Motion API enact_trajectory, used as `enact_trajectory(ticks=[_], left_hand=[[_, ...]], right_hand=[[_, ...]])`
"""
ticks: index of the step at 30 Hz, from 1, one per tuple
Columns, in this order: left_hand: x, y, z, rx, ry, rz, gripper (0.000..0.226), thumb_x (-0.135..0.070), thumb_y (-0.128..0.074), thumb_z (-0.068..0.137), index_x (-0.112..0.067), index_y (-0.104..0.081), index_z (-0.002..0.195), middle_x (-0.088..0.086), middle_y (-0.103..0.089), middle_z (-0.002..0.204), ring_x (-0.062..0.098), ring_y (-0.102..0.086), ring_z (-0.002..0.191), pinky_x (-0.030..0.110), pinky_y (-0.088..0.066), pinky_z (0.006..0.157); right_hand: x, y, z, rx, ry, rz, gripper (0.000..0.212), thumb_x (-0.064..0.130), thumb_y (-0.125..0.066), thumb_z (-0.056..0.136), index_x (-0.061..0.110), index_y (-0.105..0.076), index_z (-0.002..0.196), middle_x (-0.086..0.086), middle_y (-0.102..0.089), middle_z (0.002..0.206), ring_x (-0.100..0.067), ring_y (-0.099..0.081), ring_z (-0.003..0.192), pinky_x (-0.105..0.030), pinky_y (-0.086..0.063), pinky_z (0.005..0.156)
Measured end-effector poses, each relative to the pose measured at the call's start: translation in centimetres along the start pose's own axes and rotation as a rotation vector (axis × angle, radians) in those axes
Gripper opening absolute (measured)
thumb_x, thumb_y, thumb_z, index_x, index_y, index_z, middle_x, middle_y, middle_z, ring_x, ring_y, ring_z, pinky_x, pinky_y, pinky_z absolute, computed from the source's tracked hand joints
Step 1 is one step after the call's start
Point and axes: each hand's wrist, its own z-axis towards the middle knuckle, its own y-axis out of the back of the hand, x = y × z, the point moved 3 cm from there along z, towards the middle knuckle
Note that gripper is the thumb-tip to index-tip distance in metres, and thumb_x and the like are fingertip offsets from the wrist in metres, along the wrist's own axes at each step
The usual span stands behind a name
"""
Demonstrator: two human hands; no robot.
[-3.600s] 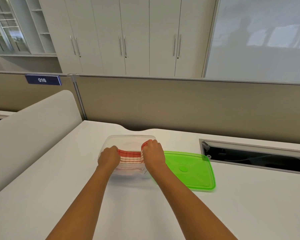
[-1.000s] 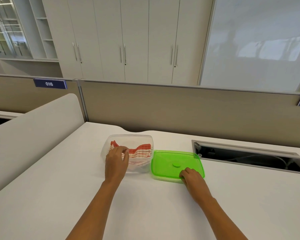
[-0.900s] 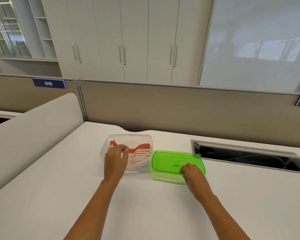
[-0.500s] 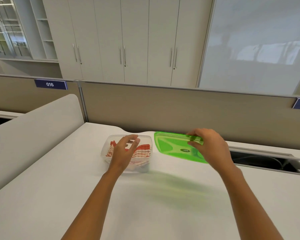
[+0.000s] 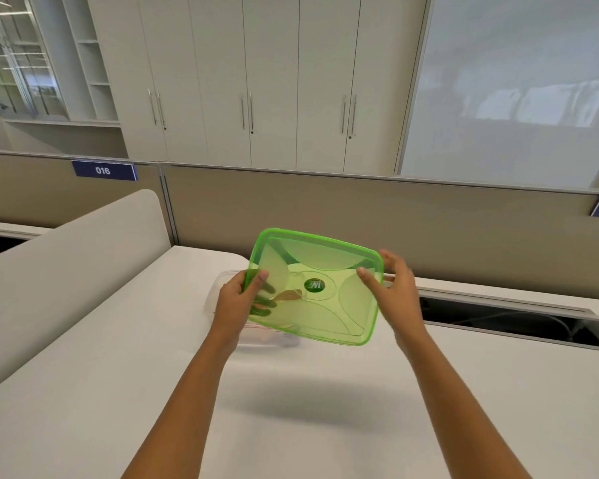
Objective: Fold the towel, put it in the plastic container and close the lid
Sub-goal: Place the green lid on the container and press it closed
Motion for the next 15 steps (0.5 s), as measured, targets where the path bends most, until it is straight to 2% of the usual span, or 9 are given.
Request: enact_trajectory(ticks=[3, 6, 8, 10, 12, 15], left_hand=[[1.1, 1.5, 0.8, -0.125, 0.080, 0.003, 0.015, -0.030, -0.062, 0.087, -0.016, -0.066, 0.090, -0.002, -0.066, 0.073, 0.018, -0.066, 0.066, 0.017, -0.051, 0.044], [2.1, 3.3, 1.5, -0.301, 0.113, 0.165, 0.027, -0.027, -0.063, 0.087, -0.014, -0.065, 0.111, 0.002, -0.064, 0.090, 0.011, -0.060, 0.073, 0.009, -0.046, 0.044], [2.6, 4.3, 2.0, -0.366, 0.135, 0.305, 0.032, -0.026, -0.061, 0.087, -0.012, -0.064, 0.115, 0.009, -0.066, 0.105, 0.021, -0.062, 0.087, 0.021, -0.053, 0.066], [3.1, 5.1, 2.7, -0.393, 0.138, 0.428, 0.033, -0.024, -0.058, 0.089, -0.006, -0.064, 0.116, 0.016, -0.067, 0.113, 0.032, -0.059, 0.104, 0.034, -0.049, 0.088], [3.6, 5.7, 3.4, -0.393, 0.121, 0.520, 0.034, -0.021, -0.055, 0.091, -0.001, -0.064, 0.116, 0.021, -0.065, 0.116, 0.036, -0.056, 0.112, 0.036, -0.043, 0.092], [4.3, 6.3, 4.3, -0.418, 0.143, 0.550, 0.037, -0.021, -0.052, 0.093, 0.003, -0.061, 0.120, 0.023, -0.054, 0.130, 0.035, -0.049, 0.123, 0.040, -0.038, 0.104]], right_hand=[[-2.9, -2.5, -1.4, 0.092, -0.220, 0.176, 0.051, 0.018, -0.067, 0.086, 0.016, -0.043, 0.131, -0.009, -0.055, 0.125, -0.010, -0.059, 0.083, -0.024, -0.047, 0.071], [-4.3, -4.8, -2.0, 0.158, -0.255, 0.116, 0.045, 0.011, -0.062, 0.088, 0.016, -0.047, 0.130, -0.008, -0.057, 0.127, -0.014, -0.060, 0.080, -0.028, -0.047, 0.073], [-4.4, -6.2, -1.8, 0.202, -0.258, 0.060, 0.043, 0.008, -0.058, 0.089, 0.016, -0.050, 0.130, -0.005, -0.059, 0.127, -0.016, -0.059, 0.083, -0.025, -0.044, 0.074], [-4.4, -7.7, -1.3, 0.254, -0.257, 0.000, 0.044, 0.007, -0.056, 0.089, 0.015, -0.051, 0.131, -0.007, -0.061, 0.127, -0.019, -0.060, 0.090, -0.025, -0.043, 0.076], [-4.5, -9.1, -0.9, 0.302, -0.268, -0.063, 0.048, 0.007, -0.054, 0.089, 0.015, -0.048, 0.135, -0.011, -0.059, 0.129, -0.024, -0.061, 0.102, -0.027, -0.047, 0.081], [-4.7, -10.9, -0.4, 0.363, -0.272, -0.141, 0.047, 0.010, -0.053, 0.089, 0.013, -0.047, 0.136, -0.013, -0.058, 0.131, -0.029, -0.055, 0.117, -0.036, -0.048, 0.096]])
